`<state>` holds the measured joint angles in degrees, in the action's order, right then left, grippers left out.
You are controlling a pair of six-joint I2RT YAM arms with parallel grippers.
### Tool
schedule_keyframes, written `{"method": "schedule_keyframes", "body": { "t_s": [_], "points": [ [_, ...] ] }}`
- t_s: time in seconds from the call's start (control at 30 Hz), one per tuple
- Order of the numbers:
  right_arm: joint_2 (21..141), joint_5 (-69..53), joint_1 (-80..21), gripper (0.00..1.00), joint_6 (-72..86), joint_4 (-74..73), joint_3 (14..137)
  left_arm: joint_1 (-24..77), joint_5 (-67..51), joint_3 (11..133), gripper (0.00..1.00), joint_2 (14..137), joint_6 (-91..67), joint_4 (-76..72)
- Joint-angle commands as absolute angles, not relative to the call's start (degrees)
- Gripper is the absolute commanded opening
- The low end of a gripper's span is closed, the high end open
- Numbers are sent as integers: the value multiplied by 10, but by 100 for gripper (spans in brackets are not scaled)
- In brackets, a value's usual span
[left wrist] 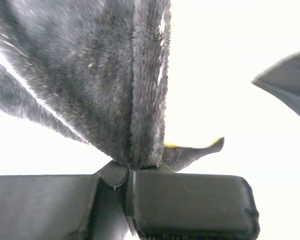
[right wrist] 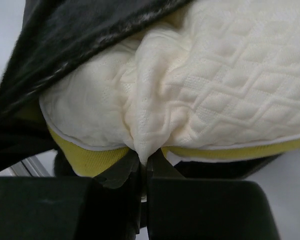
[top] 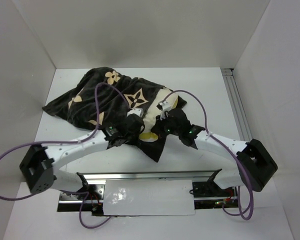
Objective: Put the pillow into the pillowcase
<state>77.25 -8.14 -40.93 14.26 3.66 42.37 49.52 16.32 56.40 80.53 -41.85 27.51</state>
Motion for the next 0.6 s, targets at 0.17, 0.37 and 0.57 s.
{"method": "schedule_keyframes", "body": {
  "t_s": [0.17,0.37,0.57],
  "points": [
    [784,-118,-438,0,224,586,349,560,90,726,0,686,-335,297],
    [852,-19,-494,0,224,919,349,570,38,856,0,716,-285,324],
    [1017,-25,-527,0,248,839,399,576,-18,907,0,736,-265,366]
  ]
}}
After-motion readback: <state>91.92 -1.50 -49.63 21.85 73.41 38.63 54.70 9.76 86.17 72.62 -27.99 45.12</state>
